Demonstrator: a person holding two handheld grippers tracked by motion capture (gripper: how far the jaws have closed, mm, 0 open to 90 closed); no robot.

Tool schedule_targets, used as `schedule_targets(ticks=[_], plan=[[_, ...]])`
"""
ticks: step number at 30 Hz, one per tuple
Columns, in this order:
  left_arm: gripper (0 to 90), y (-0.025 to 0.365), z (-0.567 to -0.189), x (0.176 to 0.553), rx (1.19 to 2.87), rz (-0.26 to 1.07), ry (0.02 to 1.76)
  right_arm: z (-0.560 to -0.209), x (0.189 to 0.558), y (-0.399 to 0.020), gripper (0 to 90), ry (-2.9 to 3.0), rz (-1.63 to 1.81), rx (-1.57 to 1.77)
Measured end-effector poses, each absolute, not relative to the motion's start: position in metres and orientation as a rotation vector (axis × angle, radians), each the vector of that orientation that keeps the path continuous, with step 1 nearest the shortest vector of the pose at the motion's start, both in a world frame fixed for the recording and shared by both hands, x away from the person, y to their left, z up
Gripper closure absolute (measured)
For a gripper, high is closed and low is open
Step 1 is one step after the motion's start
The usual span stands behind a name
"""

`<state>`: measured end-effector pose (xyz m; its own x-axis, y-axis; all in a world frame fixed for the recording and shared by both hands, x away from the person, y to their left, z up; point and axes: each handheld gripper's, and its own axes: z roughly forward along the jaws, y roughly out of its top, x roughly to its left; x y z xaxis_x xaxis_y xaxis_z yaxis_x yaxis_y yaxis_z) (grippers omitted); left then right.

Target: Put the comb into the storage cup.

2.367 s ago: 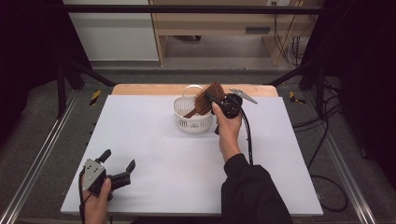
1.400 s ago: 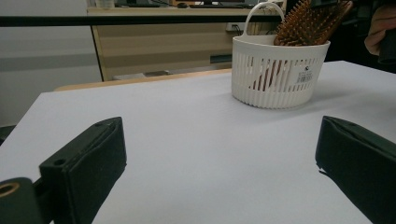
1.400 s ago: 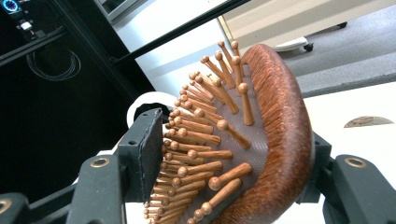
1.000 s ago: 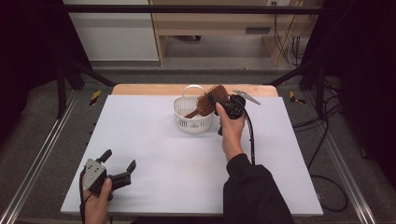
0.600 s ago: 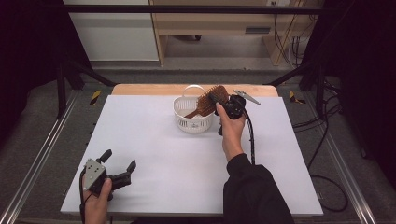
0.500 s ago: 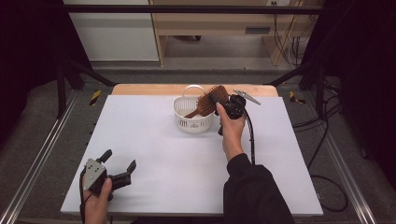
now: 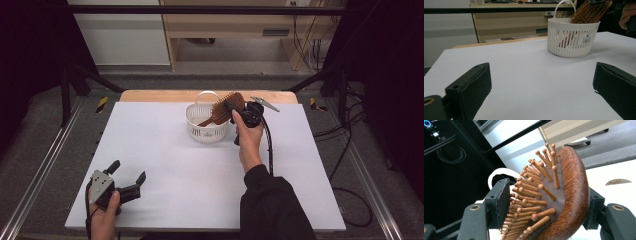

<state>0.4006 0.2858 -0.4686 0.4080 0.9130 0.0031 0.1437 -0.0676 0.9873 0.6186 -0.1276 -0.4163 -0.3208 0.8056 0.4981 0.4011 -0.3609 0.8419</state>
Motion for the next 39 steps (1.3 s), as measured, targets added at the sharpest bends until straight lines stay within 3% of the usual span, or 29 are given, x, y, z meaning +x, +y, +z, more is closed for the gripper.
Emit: schedule_targets(ticks=[20,39], plan=[[2.0,0.2861,-0.4686,0.4008,1.518,0.838,0.982,-0.4172,0.6192,-0.1263,26.4,1.564,1.727,1.598],[2.0,0.2860,-0.4687,0.4008,1.518,0.838,0.982,-0.4145,0.6178,-0.1262,10.2,1.549,1.715,1.609]])
